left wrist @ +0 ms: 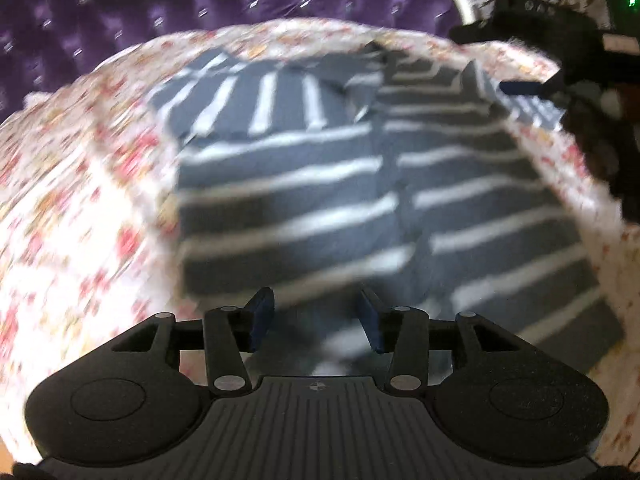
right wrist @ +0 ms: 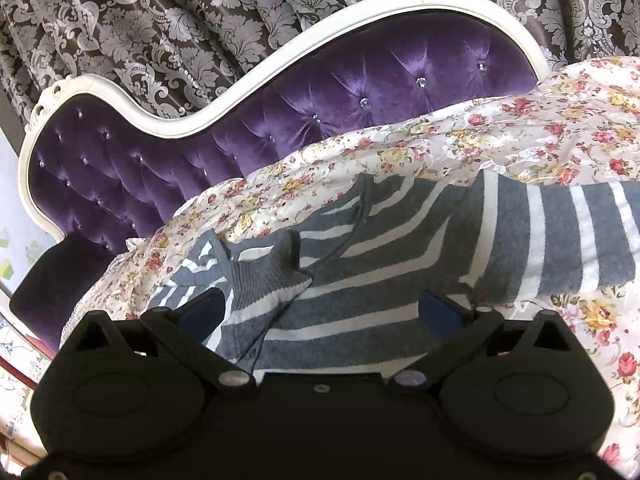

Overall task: Fold small clothes
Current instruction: 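Lift the cuff with the left gripper and fold the sleeve across the body, then open the left gripper and withdraw from the folded sleeve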

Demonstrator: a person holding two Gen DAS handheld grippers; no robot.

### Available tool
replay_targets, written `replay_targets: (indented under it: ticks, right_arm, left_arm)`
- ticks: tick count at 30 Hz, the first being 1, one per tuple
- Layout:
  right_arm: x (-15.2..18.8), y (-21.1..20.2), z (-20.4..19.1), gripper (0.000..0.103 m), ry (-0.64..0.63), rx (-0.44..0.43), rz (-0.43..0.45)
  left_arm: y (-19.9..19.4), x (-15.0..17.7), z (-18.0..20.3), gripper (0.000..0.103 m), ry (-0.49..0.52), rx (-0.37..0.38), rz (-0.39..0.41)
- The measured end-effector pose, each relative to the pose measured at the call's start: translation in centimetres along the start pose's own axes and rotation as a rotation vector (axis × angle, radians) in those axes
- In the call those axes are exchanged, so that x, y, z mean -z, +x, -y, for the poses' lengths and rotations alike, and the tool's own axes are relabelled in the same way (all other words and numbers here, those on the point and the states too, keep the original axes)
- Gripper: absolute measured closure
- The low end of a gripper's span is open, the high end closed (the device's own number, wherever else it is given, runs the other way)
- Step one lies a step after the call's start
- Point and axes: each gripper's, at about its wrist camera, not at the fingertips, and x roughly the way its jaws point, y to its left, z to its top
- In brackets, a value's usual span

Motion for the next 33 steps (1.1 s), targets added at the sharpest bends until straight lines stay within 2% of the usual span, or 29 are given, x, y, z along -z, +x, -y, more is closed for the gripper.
replay_targets:
  ticks: [3, 7, 10, 12, 14, 17, 21, 22, 26, 33]
  right_arm:
    - [0.1, 0.1, -0.2, 0.001, -0.01, 0.005, -0.004]
    - [0.4, 0.4, -0.5, 0.001, -0.027, 0.015, -0.008]
    - [0.6, 0.6, -0.8, 0.001, -0.046, 0.021, -0.007]
    - [0.8, 0.7, -1.1, 0.001, -0.067, 0.027, -0.001]
    - [1.0, 0.7, -1.6, 0.001, -0.099, 0.037, 0.014]
    - [1.5, 0.8, -2.6, 0.001, -0.17, 0.056, 0.048]
    - [2.3, 1.0, -4.1, 0.0, -0.27, 0.077, 0.083]
    - [2.5, 1.0, -4.5, 0.001, -0.29, 0.085, 0.095]
    - [2.3, 1.4, -6.4, 0.001, -0.367, 0.138, 0.139]
    - [1.7, 6.1, -11.1, 0.001, -0.535, 0.194, 0.091]
  left_arm:
    - [-0.6, 1.6, -1.3, 0.056, -0.035, -0.053, -0.036]
    - [-1.7, 2.7, -3.9, 0.052, -0.131, -0.112, -0.066]
    - [-2.7, 3.0, -5.1, 0.052, -0.164, -0.158, -0.056]
    - [-3.4, 2.7, -5.6, 0.052, -0.174, -0.173, -0.016]
    - [-4.1, 1.7, -6.1, 0.051, -0.203, -0.164, 0.041]
    - [-4.0, -0.6, -6.8, 0.046, -0.255, -0.125, 0.131]
    - [-2.7, -3.6, -7.0, 0.028, -0.283, -0.072, 0.234]
    - [-2.1, -4.4, -7.1, 0.022, -0.281, -0.057, 0.24]
    - [1.0, -6.4, -7.3, 0.019, -0.268, -0.04, 0.229]
    - [4.3, -5.5, -7.1, 0.018, -0.235, -0.042, 0.118]
